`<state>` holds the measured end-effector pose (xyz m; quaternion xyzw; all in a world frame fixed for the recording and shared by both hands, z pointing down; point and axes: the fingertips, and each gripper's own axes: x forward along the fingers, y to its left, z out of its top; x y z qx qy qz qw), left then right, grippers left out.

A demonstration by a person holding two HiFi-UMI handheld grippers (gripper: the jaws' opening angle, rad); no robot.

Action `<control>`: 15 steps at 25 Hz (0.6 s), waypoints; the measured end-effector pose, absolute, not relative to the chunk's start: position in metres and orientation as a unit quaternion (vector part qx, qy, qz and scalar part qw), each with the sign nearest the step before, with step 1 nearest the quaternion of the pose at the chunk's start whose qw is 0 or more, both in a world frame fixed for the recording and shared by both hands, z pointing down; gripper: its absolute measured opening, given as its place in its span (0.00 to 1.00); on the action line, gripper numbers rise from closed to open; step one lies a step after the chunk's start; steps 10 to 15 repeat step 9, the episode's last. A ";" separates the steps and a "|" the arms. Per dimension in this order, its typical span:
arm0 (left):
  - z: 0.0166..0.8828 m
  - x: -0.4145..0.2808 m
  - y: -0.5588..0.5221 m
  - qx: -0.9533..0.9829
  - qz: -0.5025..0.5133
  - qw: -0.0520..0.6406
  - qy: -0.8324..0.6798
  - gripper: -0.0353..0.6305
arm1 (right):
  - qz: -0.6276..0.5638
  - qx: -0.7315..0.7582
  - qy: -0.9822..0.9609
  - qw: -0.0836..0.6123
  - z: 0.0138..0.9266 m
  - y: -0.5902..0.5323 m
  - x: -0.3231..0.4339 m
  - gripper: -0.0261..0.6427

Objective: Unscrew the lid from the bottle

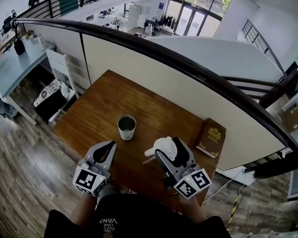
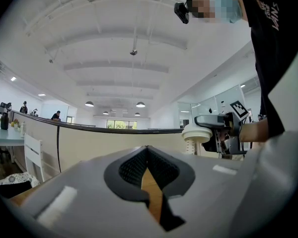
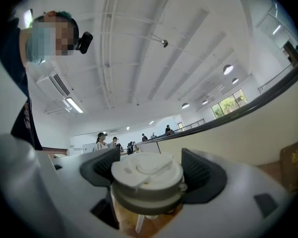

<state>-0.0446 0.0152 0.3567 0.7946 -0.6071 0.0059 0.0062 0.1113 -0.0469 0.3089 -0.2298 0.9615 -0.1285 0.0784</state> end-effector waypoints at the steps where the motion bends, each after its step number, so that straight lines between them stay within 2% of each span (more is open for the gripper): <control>1: 0.358 -0.044 0.015 0.794 0.007 0.009 -0.608 0.07 | -0.130 -0.229 0.961 0.080 0.309 -0.047 0.112 0.57; 15: 0.359 -0.045 0.018 0.796 0.004 -0.005 -0.605 0.07 | -0.127 -0.229 0.961 0.083 0.308 -0.044 0.109 0.57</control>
